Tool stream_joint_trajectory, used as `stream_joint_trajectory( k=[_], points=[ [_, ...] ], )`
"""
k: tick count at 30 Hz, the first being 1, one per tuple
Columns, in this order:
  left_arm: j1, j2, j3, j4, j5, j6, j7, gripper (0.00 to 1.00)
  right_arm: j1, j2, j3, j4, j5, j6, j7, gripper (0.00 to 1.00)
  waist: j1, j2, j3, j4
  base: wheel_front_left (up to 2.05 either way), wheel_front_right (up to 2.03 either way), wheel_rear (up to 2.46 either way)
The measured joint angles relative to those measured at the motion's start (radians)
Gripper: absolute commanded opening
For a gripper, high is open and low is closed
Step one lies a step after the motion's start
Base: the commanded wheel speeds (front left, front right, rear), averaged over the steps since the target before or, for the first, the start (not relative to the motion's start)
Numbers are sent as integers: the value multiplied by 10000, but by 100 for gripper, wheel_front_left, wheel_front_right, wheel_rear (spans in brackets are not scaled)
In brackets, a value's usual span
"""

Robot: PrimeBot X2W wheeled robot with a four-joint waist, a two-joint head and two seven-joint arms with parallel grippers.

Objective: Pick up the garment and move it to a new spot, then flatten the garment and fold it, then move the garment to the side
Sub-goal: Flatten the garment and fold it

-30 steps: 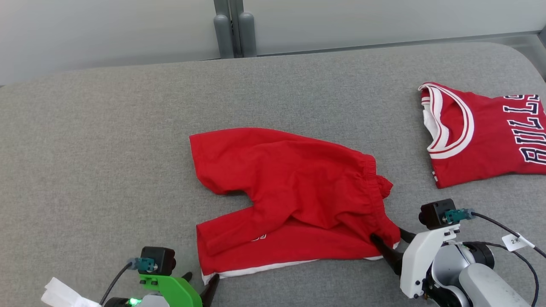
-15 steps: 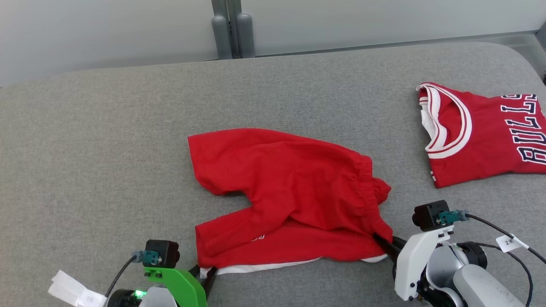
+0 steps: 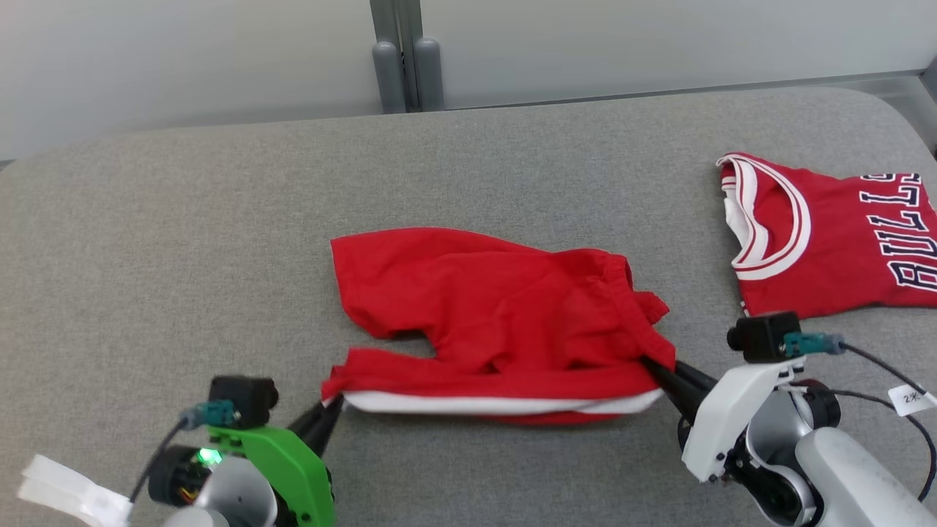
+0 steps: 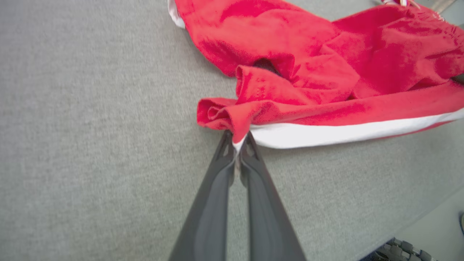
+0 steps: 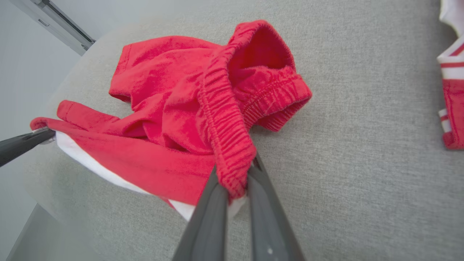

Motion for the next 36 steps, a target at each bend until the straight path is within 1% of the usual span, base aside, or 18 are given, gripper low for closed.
stream_joint_trajectory(
  k=[3, 6, 9, 11, 12, 16, 18, 22, 27, 30, 36],
  points=[
    [-573, 222, 226, -773, 119, 8, -88, 0, -436, -134, -96, -614, 384, 0, 79, 0, 0, 0, 120, 2, 0, 0, 0],
    [-1484, 525, 347, -1185, 188, -8, 52, 0, -1202, -320, -194, -1003, 570, 0, 207, 0, 0, 0, 349, -5, 0, 0, 0],
    [-2783, 953, 405, -1147, 232, -40, 391, 0, -2346, -453, -205, -1143, 802, 0, 437, 0, 0, 0, 701, -18, 0, 0, 0],
    [-3836, 1007, 393, -895, 61, -48, 550, 0, -3268, -637, -215, -1104, 849, 0, 594, 0, 0, 0, 996, -21, 0, 0, 0],
    [-4474, 1114, 280, -686, 132, -79, 640, 0, -3838, -675, -207, -1035, 955, 0, 711, 0, 0, 0, 1183, -21, 0, 0, 0],
    [-6878, 1252, -96, 420, -40, -92, 773, 0, -6089, -813, -75, -288, 1269, 0, 1078, 0, 0, 0, 1956, -11, 0, 0, 0],
    [-8054, 1281, -351, 1028, -161, -94, 694, 0, -7196, -859, 46, 236, 1348, 0, 1170, 0, 0, 0, 2346, -5, 0, 0, 0],
    [-10442, 1452, -982, 2320, -201, -94, 376, 0, -9332, -706, 282, 1319, 1651, 0, 1220, 0, 1, 0, 3159, 10, 0, 0, 0],
    [-13066, 1582, -1442, 3854, -228, -111, -451, 0, -11718, -426, 546, 2351, 1910, 0, 826, 0, 2, 0, 4114, 27, 0, 0, 0],
    [-14291, 1572, -1578, 4677, -232, -115, -999, 0, -12789, -347, 757, 2844, 2054, 0, 479, 0, 2, 0, 4563, 29, 0, 0, 0],
    [-16028, 1492, -1854, 6040, -343, -123, -1812, 0, -14343, -343, 1126, 3597, 2406, 2, -238, 0, 2, 0, 5046, -1, 0, 0, 0]
  ],
)
